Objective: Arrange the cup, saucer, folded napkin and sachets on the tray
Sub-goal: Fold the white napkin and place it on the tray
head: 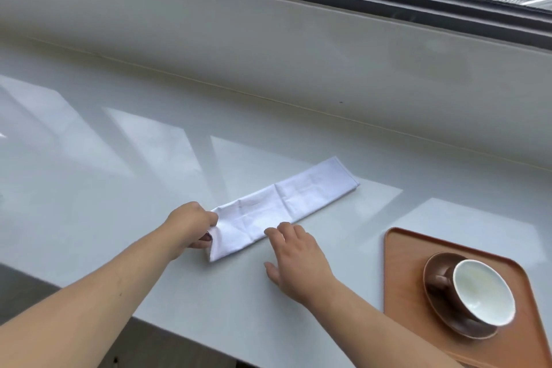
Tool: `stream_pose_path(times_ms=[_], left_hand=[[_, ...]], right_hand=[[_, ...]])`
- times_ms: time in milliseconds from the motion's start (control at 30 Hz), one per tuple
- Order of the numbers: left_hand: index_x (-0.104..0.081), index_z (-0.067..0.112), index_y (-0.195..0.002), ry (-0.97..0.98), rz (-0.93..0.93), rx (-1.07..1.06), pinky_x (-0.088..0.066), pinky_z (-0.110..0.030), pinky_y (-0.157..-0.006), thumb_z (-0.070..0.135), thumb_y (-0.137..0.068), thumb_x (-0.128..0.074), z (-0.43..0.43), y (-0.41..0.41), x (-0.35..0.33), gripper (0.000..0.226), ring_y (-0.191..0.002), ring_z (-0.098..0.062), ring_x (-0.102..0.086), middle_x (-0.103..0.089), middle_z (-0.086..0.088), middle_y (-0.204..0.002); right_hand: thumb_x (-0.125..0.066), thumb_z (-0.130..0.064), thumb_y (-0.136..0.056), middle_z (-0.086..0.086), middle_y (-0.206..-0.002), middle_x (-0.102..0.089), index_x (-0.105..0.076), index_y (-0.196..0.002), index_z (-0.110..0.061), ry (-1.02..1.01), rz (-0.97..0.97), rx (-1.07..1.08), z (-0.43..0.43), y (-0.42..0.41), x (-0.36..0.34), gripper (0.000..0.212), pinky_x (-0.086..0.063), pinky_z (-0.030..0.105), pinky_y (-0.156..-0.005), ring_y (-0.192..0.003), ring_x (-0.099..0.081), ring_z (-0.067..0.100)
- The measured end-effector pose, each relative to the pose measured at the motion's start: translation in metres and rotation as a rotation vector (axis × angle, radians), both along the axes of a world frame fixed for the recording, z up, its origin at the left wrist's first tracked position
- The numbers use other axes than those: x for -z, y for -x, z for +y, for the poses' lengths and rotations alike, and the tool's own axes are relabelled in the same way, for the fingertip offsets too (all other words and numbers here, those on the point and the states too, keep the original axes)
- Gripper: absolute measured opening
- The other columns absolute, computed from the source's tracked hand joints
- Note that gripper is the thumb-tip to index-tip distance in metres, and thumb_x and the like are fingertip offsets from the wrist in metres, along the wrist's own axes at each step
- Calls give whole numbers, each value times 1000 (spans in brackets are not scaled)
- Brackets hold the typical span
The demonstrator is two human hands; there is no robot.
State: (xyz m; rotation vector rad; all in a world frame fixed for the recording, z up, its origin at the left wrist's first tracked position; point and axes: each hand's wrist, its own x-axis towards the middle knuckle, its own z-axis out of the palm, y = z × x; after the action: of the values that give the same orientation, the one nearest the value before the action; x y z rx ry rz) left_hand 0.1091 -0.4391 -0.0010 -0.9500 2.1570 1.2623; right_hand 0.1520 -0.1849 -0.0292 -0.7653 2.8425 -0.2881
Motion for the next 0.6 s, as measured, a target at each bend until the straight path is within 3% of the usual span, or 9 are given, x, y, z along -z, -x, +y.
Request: stream_pose_path(times_ms=[100,167,233,333,467,600], left_hand=[[-55,16,-93,438,-2,253,-46,-33,-64,20,-85,-57,-1,-25,-1,9,-80,-27,-63,-64,-7,-100],[-51,17,-106,594,57,266,-43,-36,-70,21,-85,-60,-6,-41,2,23,-91,-31,-58,-54,-6,-112],[-49,16,-118,694,188,277,-44,-39,-71,20,-84,-65,-10,-52,6,38,-96,-35,-57,-49,-9,-116],[-57,23,-119,738,319,565,-45,-36,-71,30,-86,-67,-9,-61,11,35,-104,-26,-58,-54,0,-114],[-54,36,-124,723,149,917,-44,-30,-77,63,-80,-64,-2,-64,17,53,-119,-13,-49,-49,13,-126],[-61,25,-107,925,149,1101,-51,-33,-77,44,-90,-52,4,-61,15,27,-101,-19,-54,-52,4,-113]], right_hand=[[-59,-44,-88,7,-128,-53,-46,-139,-18,-4,-18,-22,0,-20,-2,59,-51,41,-88,-104,-53,31],[-58,-44,-88,6,-129,-53,-46,-139,-18,-4,-24,-45,5,-34,-4,58,-51,41,-88,-105,-53,31],[-57,-43,-89,5,-128,-52,-44,-139,-19,-8,-19,-63,13,-43,-6,57,-50,40,-86,-103,-53,30],[-56,-41,-91,5,-128,-52,-44,-140,-20,-19,-19,-65,26,-48,-10,55,-50,39,-86,-102,-53,29],[-53,-37,-93,3,-126,-52,-43,-141,-19,-29,-32,-53,37,-41,-14,53,-49,40,-88,-103,-53,29],[-52,-37,-95,4,-126,-53,-43,-141,-19,-37,-49,-43,38,-35,-12,51,-48,41,-89,-104,-52,29]])
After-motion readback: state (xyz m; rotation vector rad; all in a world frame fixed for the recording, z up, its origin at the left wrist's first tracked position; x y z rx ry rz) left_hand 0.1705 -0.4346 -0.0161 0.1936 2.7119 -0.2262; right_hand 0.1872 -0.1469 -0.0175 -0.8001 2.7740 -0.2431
